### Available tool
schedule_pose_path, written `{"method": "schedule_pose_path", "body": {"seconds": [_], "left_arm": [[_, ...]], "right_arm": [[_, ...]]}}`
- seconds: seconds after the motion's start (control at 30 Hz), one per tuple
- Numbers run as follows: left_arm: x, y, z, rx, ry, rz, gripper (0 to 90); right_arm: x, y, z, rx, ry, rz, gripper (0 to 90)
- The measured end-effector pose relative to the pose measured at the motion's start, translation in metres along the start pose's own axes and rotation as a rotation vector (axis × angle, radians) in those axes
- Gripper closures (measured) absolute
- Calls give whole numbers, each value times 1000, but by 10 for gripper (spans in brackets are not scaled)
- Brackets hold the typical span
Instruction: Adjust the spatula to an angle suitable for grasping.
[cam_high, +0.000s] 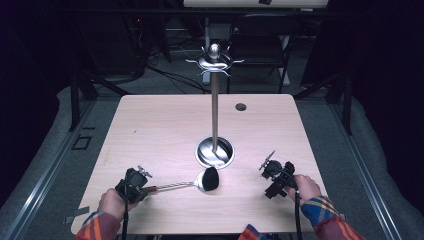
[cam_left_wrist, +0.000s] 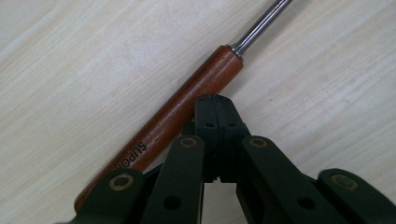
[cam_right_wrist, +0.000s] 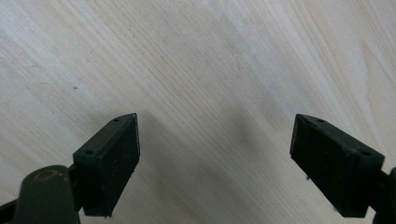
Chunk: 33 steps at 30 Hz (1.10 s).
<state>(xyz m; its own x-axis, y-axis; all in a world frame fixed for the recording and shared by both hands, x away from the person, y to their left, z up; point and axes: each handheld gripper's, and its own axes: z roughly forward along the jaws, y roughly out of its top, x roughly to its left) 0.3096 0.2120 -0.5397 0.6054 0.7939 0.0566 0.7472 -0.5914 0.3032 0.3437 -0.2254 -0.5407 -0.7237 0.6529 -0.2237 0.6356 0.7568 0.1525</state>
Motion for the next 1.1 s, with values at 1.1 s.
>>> {"method": "schedule_pose_path", "body": {"seconds": [1.1], "left_arm": [[45, 61, 32, -97, 93, -112, 896]], "right_arm": [[1, 0, 1, -10, -7, 3, 155]]}}
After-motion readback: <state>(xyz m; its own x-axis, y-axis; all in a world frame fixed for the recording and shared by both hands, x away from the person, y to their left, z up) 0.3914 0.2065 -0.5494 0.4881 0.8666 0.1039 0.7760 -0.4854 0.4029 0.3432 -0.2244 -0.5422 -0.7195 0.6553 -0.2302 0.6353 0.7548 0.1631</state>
